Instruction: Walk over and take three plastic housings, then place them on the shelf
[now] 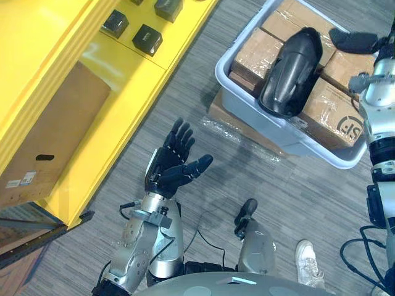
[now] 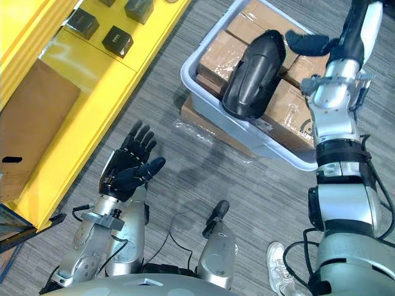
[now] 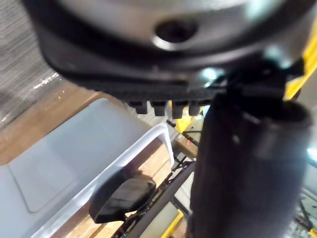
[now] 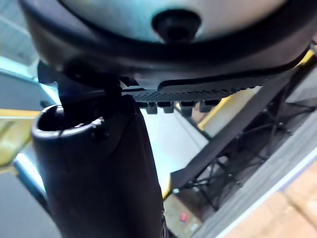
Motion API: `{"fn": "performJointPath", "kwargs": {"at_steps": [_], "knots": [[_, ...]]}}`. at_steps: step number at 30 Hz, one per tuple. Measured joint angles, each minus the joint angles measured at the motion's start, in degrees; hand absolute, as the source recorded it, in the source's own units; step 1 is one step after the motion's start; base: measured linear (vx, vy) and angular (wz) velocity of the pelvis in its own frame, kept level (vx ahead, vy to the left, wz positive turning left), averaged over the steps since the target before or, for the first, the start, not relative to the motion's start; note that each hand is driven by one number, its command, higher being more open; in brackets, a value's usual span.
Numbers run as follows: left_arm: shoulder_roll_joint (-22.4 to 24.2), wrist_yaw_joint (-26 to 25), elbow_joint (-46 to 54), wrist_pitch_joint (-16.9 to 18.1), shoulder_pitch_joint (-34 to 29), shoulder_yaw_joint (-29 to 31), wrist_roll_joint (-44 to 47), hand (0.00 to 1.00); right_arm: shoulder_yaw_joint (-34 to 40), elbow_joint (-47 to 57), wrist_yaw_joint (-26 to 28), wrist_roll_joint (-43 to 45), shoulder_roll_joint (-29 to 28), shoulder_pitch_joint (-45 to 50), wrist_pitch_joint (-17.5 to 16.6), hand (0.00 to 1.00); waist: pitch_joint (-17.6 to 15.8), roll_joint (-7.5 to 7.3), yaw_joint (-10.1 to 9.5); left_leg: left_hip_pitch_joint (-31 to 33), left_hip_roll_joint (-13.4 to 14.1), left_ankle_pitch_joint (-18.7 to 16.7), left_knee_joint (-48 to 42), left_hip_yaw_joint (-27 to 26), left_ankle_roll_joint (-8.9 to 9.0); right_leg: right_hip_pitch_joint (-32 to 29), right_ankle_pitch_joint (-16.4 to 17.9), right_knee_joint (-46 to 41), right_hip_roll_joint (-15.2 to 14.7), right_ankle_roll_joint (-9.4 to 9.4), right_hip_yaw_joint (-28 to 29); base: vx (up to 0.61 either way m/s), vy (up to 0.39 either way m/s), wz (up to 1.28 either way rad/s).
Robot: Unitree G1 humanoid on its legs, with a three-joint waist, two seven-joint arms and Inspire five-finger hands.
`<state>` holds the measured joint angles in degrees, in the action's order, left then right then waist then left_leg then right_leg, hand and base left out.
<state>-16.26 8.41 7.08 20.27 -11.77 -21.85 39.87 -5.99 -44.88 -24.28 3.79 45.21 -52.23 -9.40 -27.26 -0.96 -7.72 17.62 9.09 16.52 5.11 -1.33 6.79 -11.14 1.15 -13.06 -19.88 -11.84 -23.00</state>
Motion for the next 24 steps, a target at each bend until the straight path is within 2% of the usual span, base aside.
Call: {"fn": "performJointPath", "kwargs": {"at_steps": [5, 12, 17, 24], "knots": [[1.10, -0.84, -0.23, 0.34, 0.29, -1.43, 0.00, 1.00, 1.84, -1.18, -0.26, 4.79, -2.37, 2.78, 2.54, 1.00, 0.17, 0.37, 1.08, 0.17, -0.01, -0.22, -0.15, -1.07, 0.28, -0.80, -0.74, 0.80, 0.01, -0.16, 1.08, 0.01, -0.033, -0.10], [3.94, -2.37, -2.23, 0.82, 1.22, -3.04, -0.01, 1.00, 2.56, -4.43, 0.56, 7.10, -4.41, 4.40, 4.30, 1.00, 1.47, 2.80, 1.56, 1.23, -0.07, -0.32, -0.02, -1.15, 0.41, -1.71, -1.05, 1.21, 0.01, -0.16, 1.11, -0.02, -0.033, 0.00], [4.25, -3.33, -2.71, 0.82, 1.68, -3.71, -0.02, 1.00, 2.52, -7.22, 3.09, 8.46, -6.19, 4.40, 6.39, 1.00, 1.53, 2.96, 1.22, 1.58, -0.11, -0.32, -0.11, -1.04, 0.41, -1.90, -1.06, 1.30, 0.01, -0.15, 0.96, -0.02, -0.028, 0.02], [5.02, -4.25, -4.11, 0.82, 3.45, -4.12, -0.02, 1.00, 2.03, -10.75, 7.09, 9.39, -7.53, 4.14, 7.59, 1.00, 1.65, 3.27, 0.73, 2.13, -0.21, -0.32, -0.15, -0.54, 0.41, -2.03, -1.03, 1.33, 0.00, -0.12, 0.45, -0.02, -0.038, 0.03]]}}
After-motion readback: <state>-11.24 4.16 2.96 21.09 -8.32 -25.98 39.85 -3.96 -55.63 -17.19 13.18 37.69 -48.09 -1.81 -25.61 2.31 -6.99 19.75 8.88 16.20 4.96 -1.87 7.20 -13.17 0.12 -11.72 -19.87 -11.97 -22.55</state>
